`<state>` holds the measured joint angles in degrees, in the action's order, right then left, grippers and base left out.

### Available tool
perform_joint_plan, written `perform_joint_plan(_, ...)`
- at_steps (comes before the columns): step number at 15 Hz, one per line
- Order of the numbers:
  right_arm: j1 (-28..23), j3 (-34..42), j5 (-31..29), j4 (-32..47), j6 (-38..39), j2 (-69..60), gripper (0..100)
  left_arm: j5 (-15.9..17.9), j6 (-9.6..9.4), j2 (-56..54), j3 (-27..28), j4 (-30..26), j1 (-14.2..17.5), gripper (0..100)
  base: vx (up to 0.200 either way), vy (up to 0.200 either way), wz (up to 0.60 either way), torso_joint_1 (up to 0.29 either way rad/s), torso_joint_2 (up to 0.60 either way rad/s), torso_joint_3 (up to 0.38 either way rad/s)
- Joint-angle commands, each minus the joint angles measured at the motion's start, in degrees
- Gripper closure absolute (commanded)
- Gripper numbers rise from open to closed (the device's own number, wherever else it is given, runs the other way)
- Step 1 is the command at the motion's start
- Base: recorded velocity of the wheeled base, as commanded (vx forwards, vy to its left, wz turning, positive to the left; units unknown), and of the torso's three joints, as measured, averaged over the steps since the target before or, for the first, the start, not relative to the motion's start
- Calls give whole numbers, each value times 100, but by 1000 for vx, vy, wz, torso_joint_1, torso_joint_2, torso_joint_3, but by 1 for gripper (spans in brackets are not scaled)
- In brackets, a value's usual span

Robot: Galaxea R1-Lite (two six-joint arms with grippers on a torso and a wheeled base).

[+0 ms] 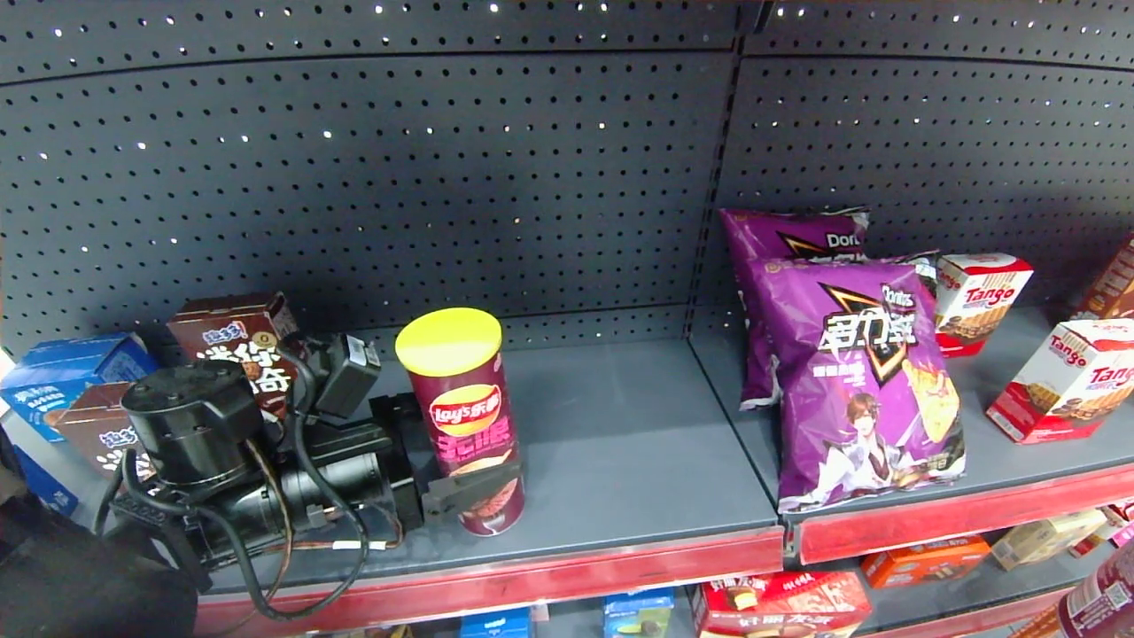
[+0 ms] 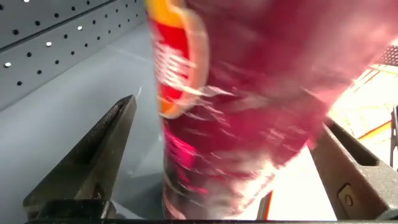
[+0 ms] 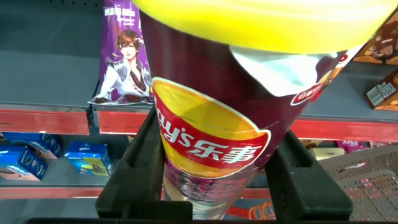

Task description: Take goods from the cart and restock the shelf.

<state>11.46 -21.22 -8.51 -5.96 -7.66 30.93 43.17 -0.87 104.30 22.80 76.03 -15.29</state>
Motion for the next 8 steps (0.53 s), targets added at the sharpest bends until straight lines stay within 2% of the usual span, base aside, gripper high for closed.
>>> perform_joint_plan(1, -3, -5, -2, -2, 36, 1, 100, -1, -1, -226, -258, -1, 8, 0, 0, 0, 0, 0, 0, 0)
perform_joint_plan(8, 5, -5, -2, -2, 62, 1, 100, -10, -1, -894, -768, -1, 166, 0, 0, 0, 0, 0, 0, 0)
